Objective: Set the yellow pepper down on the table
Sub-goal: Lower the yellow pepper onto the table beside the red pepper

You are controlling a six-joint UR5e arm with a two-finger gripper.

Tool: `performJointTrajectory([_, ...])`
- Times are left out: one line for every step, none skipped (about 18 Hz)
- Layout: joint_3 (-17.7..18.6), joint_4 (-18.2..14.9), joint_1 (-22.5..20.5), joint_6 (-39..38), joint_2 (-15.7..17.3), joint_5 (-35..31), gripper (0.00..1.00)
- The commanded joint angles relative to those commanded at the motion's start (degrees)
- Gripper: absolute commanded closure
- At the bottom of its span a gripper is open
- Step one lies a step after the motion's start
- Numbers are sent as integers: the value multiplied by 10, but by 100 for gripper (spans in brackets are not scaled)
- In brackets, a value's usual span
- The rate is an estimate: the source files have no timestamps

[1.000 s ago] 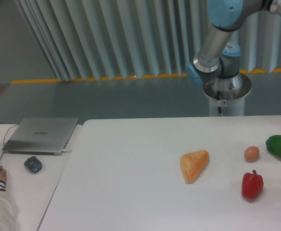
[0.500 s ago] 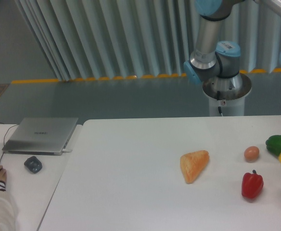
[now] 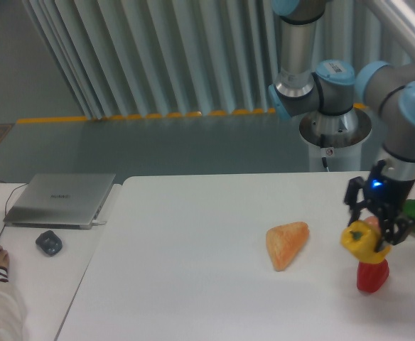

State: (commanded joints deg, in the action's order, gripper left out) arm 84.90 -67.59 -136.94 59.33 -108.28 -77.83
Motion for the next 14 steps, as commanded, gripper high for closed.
performJointTrajectory([2, 2, 16, 3, -3, -51, 57])
performJointTrajectory([2, 4, 36, 3, -8, -97, 57])
performJointTrajectory([0, 2, 47, 1, -12, -128, 57])
performJointTrajectory([0, 2, 52, -2, -22, -148, 57])
performJointTrajectory([1, 3, 55, -4, -25, -158, 57])
performJointTrajectory([4, 10, 63, -4, -26, -161, 55])
performJointTrajectory([13, 30, 67, -10, -26, -162, 54])
performJointTrajectory([17, 37, 68, -24, -25, -162, 54])
performJointTrajectory([19, 37, 69, -39, -25, -160, 54])
performJointTrajectory([22, 38, 70, -47, -25, -158, 54])
performJointTrajectory([24, 38, 78, -48, -25, -158, 54])
performJointTrajectory([24, 38, 85, -51, -25, -159, 54])
performJointTrajectory([25, 38, 90, -54, -25, -163, 54])
performJointTrajectory([28, 37, 98, -57, -26, -164, 54])
